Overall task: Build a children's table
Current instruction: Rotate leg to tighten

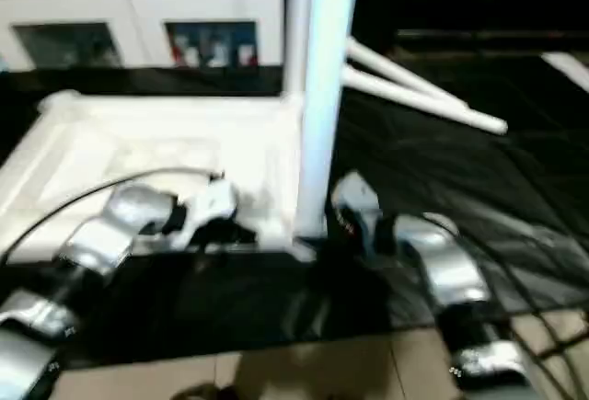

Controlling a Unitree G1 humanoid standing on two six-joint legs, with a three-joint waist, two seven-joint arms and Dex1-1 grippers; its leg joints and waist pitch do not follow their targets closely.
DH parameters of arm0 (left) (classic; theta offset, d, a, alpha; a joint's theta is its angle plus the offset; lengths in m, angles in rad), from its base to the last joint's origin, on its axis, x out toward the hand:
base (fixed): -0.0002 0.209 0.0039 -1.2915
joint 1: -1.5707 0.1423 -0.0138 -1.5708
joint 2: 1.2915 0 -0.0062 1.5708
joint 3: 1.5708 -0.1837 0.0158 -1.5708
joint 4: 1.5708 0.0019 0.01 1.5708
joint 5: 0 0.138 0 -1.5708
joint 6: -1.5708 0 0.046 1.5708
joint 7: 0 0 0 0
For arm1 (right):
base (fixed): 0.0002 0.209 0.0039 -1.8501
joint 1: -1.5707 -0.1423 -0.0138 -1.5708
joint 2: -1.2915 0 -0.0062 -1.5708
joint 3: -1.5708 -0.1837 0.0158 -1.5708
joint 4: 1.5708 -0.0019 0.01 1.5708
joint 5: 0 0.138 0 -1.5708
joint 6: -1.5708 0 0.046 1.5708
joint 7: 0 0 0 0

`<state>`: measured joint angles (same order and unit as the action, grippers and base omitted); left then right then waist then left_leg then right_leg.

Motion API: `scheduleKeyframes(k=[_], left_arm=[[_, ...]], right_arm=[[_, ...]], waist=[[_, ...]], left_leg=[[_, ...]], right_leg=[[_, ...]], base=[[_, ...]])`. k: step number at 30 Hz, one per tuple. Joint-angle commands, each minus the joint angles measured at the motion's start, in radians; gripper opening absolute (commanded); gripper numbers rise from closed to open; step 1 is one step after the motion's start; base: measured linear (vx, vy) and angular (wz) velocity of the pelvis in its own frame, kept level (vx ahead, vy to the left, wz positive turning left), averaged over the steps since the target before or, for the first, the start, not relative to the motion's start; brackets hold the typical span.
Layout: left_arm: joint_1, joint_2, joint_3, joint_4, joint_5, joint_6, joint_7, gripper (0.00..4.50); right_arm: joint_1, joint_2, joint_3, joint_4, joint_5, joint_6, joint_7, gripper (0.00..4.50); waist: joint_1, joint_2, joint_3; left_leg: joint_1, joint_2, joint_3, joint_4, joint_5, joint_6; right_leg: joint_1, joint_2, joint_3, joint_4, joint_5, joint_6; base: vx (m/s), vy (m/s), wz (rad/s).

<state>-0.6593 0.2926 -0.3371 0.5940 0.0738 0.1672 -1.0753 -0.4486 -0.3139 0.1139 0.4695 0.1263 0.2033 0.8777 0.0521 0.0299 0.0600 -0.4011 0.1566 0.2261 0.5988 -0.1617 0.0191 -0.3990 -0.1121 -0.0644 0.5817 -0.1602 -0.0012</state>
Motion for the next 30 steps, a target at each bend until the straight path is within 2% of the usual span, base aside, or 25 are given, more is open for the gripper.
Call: scheduleKeyframes(k=[1, 2, 3, 4, 8, 9, 12, 14, 15, 19, 22, 23, 26, 27, 28, 29, 30], left_arm=[[-0.076, -0.121, 0.027, 0.025, -0.014, 0.075, 0.182, 0.0], [-0.091, -0.142, 0.035, 0.043, -0.008, 0.091, 0.231, 0.0], [-0.104, -0.16, 0.044, 0.061, -0.003, 0.1, 0.276, 0.0], [-0.121, -0.182, 0.058, 0.086, 0.002, 0.108, 0.33, 0.0], [-0.162, -0.244, 0.111, 0.128, -0.006, 0.14, 0.443, 0.0], [-0.166, -0.25, 0.115, 0.13, -0.005, 0.141, 0.449, 0.0], [-0.168, -0.246, 0.102, 0.134, 0.015, 0.137, 0.451, 0.0], [-0.165, -0.235, 0.09, 0.135, 0.027, 0.132, 0.45, 0.0], [-0.16, -0.222, 0.085, 0.136, 0.03, 0.124, 0.444, 0.0], [-0.148, -0.199, 0.082, 0.135, 0.034, 0.098, 0.411, 0.0], [-0.132, -0.176, 0.079, 0.123, 0.035, 0.08, 0.371, 0.0], [-0.124, -0.162, 0.076, 0.119, 0.035, 0.08, 0.351, 0.0], [-0.109, -0.127, 0.063, 0.112, 0.039, 0.038, 0.302, 0.0], [-0.102, -0.112, 0.06, 0.109, 0.037, 0.032, 0.278, 0.0], [-0.093, -0.09, 0.054, 0.105, 0.035, 0.006, 0.243, 0.0], [-0.082, -0.065, 0.051, 0.098, 0.029, -0.006, 0.202, 0.0], [-0.078, -0.056, 0.05, 0.097, 0.026, -0.008, 0.188, 0.0]], right_arm=[[-0.049, 0.124, 0.005, 0.042, -0.023, 0.052, -0.214, 2.72], [-0.06, 0.151, -0.006, 0.054, -0.031, 0.06, -0.276, 2.72], [-0.069, 0.173, -0.013, 0.064, -0.036, 0.068, -0.321, 2.72], [-0.077, 0.195, -0.014, 0.072, -0.045, 0.067, -0.358, 2.72], [-0.106, 0.258, -0.023, 0.099, -0.065, 0.052, -0.444, 2.72], [-0.112, 0.264, -0.025, 0.105, -0.073, 0.04, -0.465, 2.72], [-0.122, 0.273, -0.056, 0.115, -0.07, 0.021, -0.5, 2.72], [-0.12, 0.268, -0.066, 0.108, -0.069, 0.012, -0.504, 3.28], [-0.111, 0.251, -0.064, 0.096, -0.069, 0.009, -0.488, 3.28], [-0.086, 0.218, -0.071, 0.067, -0.059, -0.007, -0.445, 3.76], [-0.06, 0.176, -0.075, 0.032, -0.044, -0.028, -0.386, 3.94], [-0.042, 0.148, -0.074, 0.006, -0.027, -0.036, -0.328, 4.08], [-0.008, 0.081, -0.07, -0.039, -0.006, -0.037, -0.211, 4.33], [0.006, 0.049, -0.066, -0.059, 0.006, -0.046, -0.153, 4.36], [0.022, 0.007, -0.069, -0.083, 0.025, -0.047, -0.083, 4.36], [0.04, -0.038, -0.079, -0.114, 0.053, -0.047, -0.008, 4.43], [0.045, -0.052, -0.084, -0.124, 0.063, -0.045, 0.015, 4.43]], waist=[[-0.01, -0.006, -0.063], [-0.021, -0.007, -0.066], [-0.026, -0.005, -0.067], [-0.029, -0.007, -0.065], [-0.028, -0.009, -0.066], [-0.028, -0.008, -0.065], [-0.026, -0.007, -0.067], [-0.025, -0.007, -0.069], [-0.024, -0.008, -0.07], [-0.024, -0.009, -0.073], [-0.019, -0.011, -0.077], [-0.013, -0.011, -0.079], [-0.01, -0.014, -0.082], [-0.009, -0.011, -0.083], [-0.005, -0.012, -0.084], [-0.001, -0.012, -0.084], [0.001, -0.012, -0.084]], left_leg=[[0.05, 0.072, -0.067, -0.087, -0.508, -0.099], [0.049, 0.07, -0.073, -0.088, -0.528, -0.112], [0.051, 0.069, -0.075, -0.089, -0.548, -0.112], [0.051, 0.068, -0.073, -0.088, -0.552, -0.107], [0.057, 0.063, -0.069, -0.08, -0.542, -0.078], [0.052, 0.064, -0.069, -0.082, -0.532, -0.071], [0.053, 0.065, -0.067, -0.084, -0.529, -0.064], [0.05, 0.066, -0.066, -0.087, -0.521, -0.061], [0.049, 0.066, -0.065, -0.088, -0.51, -0.058], [0.038, 0.068, -0.062, -0.09, -0.461, -0.044], [0.036, 0.068, -0.055, -0.086, -0.395, -0.02], [0.036, 0.067, -0.05, -0.081, -0.356, 0.004], [0.028, 0.066, -0.049, -0.076, -0.302, 0.041], [0.026, 0.067, -0.049, -0.073, -0.273, 0.058], [0.027, 0.069, -0.048, -0.071, -0.26, 0.067], [0.026, 0.071, -0.047, -0.07, -0.228, 0.085], [0.026, 0.073, -0.047, -0.069, -0.219, 0.089]], right_leg=[[0.008, -0.058, 0.031, -0.083, -0.551, -0.141], [0.01, -0.056, 0.024, -0.084, -0.549, -0.138], [0.011, -0.056, 0.02, -0.089, -0.558, -0.125], [0.008, -0.055, 0.02, -0.095, -0.562, -0.119], [0.001, -0.057, 0.02, -0.109, -0.565, -0.107], [0.005, -0.057, 0.02, -0.107, -0.552, -0.108], [0.003, -0.054, 0.022, -0.105, -0.522, -0.112], [0.006, -0.054, 0.023, -0.102, -0.496, -0.118], [0.007, -0.054, 0.025, -0.098, -0.473, -0.125], [0.017, -0.053, 0.029, -0.086, -0.386, -0.147], [0.022, -0.052, 0.034, -0.077, -0.291, -0.178], [0.027, -0.055, 0.035, -0.075, -0.257, -0.192], [0.035, -0.055, 0.033, -0.069, -0.229, -0.199], [0.038, -0.057, 0.033, -0.067, -0.205, -0.209], [0.038, -0.056, 0.033, -0.066, -0.191, -0.213], [0.04, -0.053, 0.032, -0.059, -0.153, -0.231], [0.041, -0.053, 0.032, -0.056, -0.142, -0.237]], base=[[0.0, 0.0, 0.0], [0.0, 0.0, 0.0], [0.0, 0.0, 0.0], [0.0, 0.0, 0.0], [0.0, 0.0, 0.0], [0.0, 0.0, 0.0], [0.0, 0.0, 0.0], [0.0, 0.0, 0.0], [0.0, 0.0, 0.0], [0.0, 0.0, 0.0], [0.0, 0.0, 0.0], [0.0, 0.0, 0.0], [0.0, 0.0, 0.0], [0.0, 0.0, 0.0], [0.0, 0.0, 0.0], [0.0, 0.0, 0.0], [0.0, 0.0, 0.0]])
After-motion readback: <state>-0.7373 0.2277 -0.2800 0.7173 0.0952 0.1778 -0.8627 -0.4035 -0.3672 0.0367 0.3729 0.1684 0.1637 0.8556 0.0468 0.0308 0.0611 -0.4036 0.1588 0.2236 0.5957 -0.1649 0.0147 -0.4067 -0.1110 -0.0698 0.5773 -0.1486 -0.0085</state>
